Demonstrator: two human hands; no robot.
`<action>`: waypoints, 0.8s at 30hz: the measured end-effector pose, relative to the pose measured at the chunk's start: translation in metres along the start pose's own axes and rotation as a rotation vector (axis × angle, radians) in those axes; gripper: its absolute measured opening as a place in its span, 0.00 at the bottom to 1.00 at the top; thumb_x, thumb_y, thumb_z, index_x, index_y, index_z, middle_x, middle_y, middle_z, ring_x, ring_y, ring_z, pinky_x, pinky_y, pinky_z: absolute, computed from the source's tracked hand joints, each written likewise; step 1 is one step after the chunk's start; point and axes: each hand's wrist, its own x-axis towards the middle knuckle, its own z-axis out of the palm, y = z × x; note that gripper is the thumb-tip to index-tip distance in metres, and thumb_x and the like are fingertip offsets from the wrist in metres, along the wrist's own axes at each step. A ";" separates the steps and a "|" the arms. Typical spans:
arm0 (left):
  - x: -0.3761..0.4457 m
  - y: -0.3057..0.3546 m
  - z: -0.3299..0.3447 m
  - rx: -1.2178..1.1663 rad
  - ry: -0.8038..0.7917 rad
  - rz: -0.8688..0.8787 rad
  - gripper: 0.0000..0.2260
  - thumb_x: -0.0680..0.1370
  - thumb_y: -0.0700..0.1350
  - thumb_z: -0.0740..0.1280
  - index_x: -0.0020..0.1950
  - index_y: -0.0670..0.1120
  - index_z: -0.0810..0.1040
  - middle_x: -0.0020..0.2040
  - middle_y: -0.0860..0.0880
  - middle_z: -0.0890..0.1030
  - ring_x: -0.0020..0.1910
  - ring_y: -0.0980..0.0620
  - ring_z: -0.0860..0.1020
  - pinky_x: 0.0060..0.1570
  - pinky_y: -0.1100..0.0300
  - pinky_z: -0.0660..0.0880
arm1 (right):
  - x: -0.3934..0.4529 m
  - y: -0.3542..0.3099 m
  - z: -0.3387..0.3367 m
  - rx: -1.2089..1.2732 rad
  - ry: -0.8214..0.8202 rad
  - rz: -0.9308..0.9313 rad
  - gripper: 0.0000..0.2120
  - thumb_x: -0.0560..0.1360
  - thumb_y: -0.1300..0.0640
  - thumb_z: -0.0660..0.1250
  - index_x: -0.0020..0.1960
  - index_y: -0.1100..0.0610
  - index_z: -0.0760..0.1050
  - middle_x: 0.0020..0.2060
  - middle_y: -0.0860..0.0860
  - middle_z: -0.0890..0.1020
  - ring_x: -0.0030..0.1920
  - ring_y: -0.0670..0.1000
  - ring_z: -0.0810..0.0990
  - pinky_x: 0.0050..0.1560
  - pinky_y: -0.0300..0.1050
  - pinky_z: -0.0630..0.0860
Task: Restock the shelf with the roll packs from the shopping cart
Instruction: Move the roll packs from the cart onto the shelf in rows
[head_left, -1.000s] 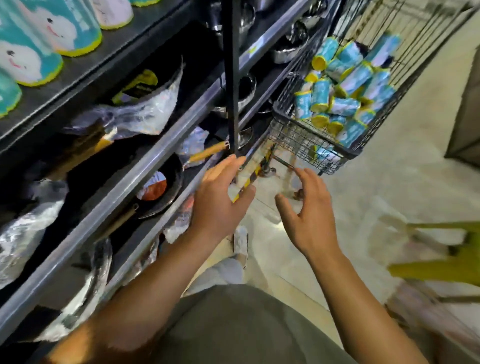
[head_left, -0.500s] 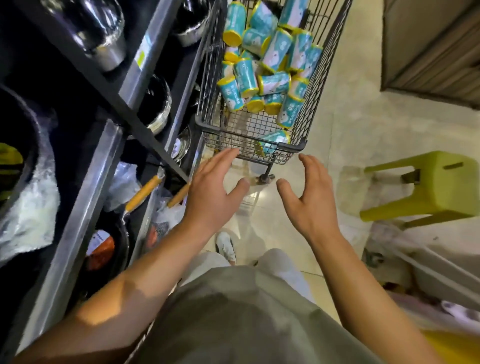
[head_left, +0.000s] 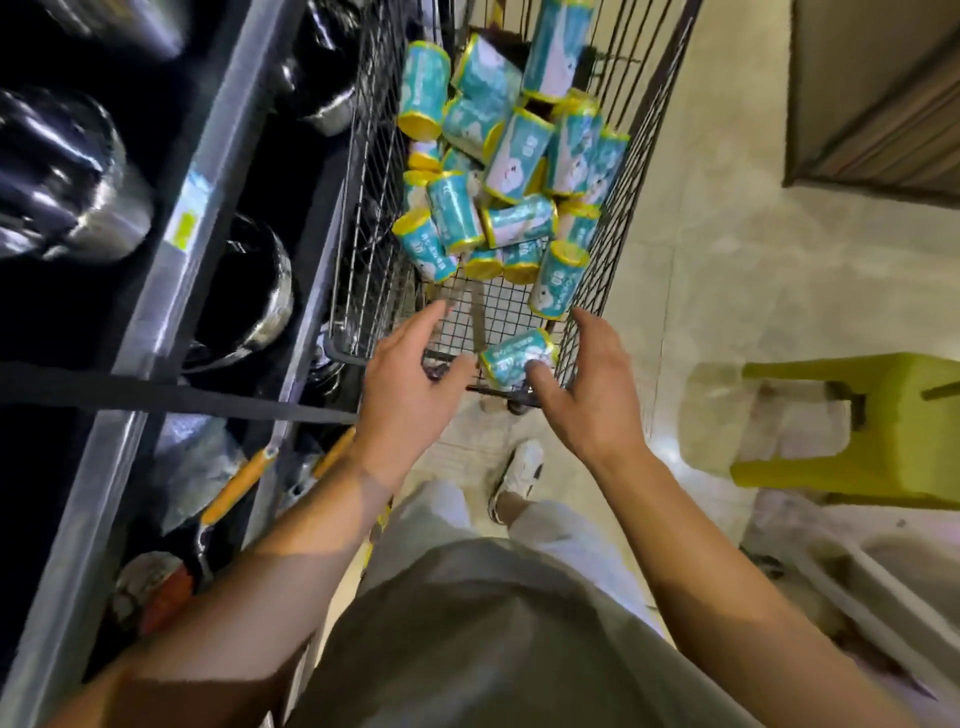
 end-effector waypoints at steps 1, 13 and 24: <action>0.011 0.000 0.003 -0.017 0.006 -0.046 0.26 0.77 0.48 0.71 0.75 0.48 0.70 0.71 0.51 0.75 0.67 0.57 0.72 0.65 0.66 0.65 | 0.012 0.002 0.002 -0.004 -0.029 0.011 0.36 0.73 0.45 0.65 0.76 0.61 0.64 0.70 0.58 0.72 0.69 0.58 0.70 0.66 0.44 0.64; 0.110 -0.047 0.044 0.004 -0.074 -0.304 0.27 0.78 0.50 0.70 0.76 0.52 0.68 0.72 0.50 0.73 0.70 0.50 0.72 0.64 0.61 0.64 | 0.105 0.047 0.079 -0.046 -0.217 0.294 0.34 0.75 0.49 0.72 0.76 0.60 0.64 0.68 0.59 0.73 0.66 0.59 0.73 0.66 0.51 0.70; 0.191 -0.130 0.104 0.071 -0.384 -0.319 0.26 0.78 0.50 0.70 0.75 0.48 0.68 0.73 0.48 0.72 0.71 0.49 0.71 0.69 0.58 0.66 | 0.177 0.106 0.161 -0.001 -0.398 0.847 0.45 0.77 0.51 0.72 0.82 0.59 0.46 0.79 0.56 0.54 0.80 0.55 0.53 0.78 0.48 0.56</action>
